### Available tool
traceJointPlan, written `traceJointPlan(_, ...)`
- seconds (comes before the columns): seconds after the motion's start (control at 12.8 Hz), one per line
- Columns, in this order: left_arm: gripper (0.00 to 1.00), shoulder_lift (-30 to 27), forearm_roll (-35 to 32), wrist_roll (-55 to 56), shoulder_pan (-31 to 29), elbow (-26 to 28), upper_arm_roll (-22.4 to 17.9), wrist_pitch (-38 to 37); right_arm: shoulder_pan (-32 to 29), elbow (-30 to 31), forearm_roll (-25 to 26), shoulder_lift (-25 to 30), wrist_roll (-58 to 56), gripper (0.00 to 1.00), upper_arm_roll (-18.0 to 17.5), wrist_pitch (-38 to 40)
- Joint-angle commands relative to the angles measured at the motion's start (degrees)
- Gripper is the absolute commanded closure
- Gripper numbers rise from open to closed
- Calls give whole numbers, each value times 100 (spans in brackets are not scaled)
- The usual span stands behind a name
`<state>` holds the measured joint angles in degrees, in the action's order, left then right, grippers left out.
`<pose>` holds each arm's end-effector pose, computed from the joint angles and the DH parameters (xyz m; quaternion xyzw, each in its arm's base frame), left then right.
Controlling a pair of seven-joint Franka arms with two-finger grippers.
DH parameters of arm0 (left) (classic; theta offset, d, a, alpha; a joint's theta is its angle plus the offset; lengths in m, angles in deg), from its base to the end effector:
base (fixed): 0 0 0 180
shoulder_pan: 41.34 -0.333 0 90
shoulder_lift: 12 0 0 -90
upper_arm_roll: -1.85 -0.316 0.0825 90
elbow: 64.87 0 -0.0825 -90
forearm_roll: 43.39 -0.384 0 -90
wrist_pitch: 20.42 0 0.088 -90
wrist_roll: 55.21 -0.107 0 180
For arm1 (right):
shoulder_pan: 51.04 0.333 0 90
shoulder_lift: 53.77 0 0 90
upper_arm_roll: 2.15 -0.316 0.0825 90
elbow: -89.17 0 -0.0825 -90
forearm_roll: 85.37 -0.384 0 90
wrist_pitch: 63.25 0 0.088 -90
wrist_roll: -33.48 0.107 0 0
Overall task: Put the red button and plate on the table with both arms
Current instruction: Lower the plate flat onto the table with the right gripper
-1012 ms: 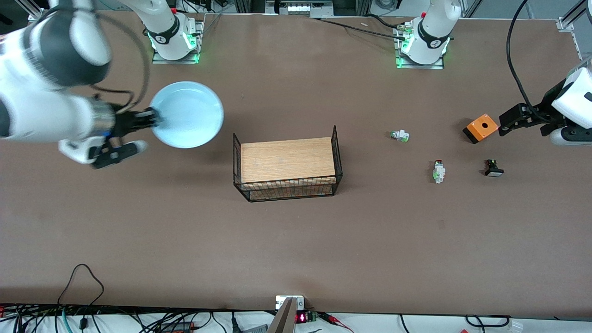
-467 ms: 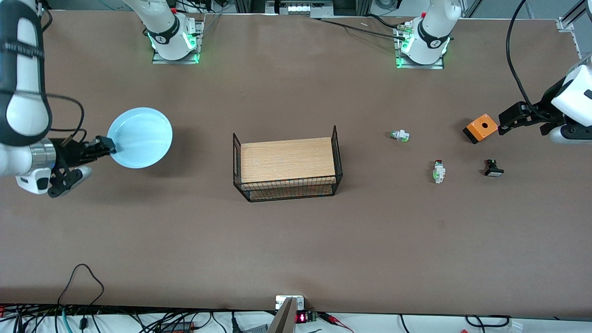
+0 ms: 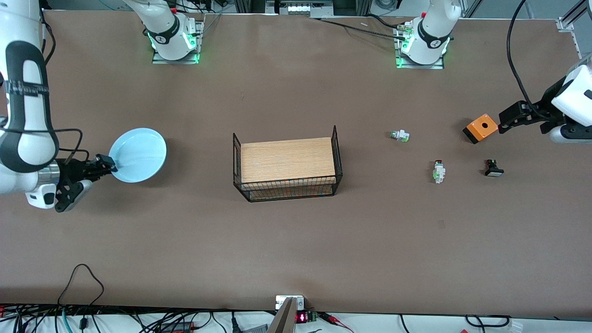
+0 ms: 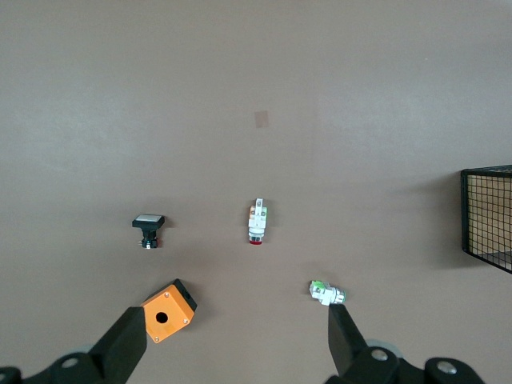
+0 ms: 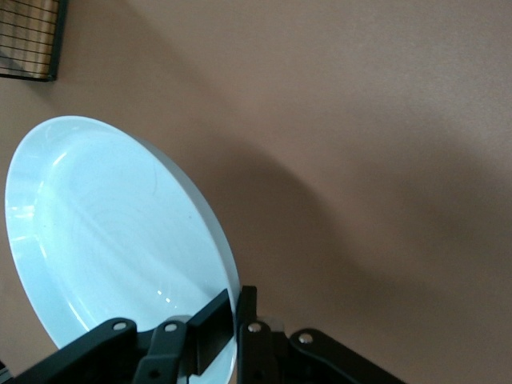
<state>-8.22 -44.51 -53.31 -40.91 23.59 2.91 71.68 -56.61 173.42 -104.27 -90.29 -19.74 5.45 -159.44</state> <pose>0.5777 -0.0126 0.6031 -1.0000 -0.0032 0.0009 0.0092 0.6567 -0.1077 0.2833 -0.9279 -0.2878 0.1104 0.2098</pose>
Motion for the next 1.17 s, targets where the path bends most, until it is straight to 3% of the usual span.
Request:
traceJointPlan(0.0,0,-89,147,-58,-16,4,-27,-87,-234,-75,-332,-381,-303,99,-101,-154)
traceJointPlan(0.31,0,-80,147,-58,-16,4,-27,-78,-436,-83,-833,-883,-987,99,-92,-567)
traceJointPlan(0.86,0,-80,156,-41,-25,4,-27,-78,-454,-75,-948,-1156,-1279,96,-101,-1024)
traceJointPlan(1.09,0,-80,156,-32,-25,4,-27,-78,-462,-83,-1149,-1252,-1253,87,-101,-990)
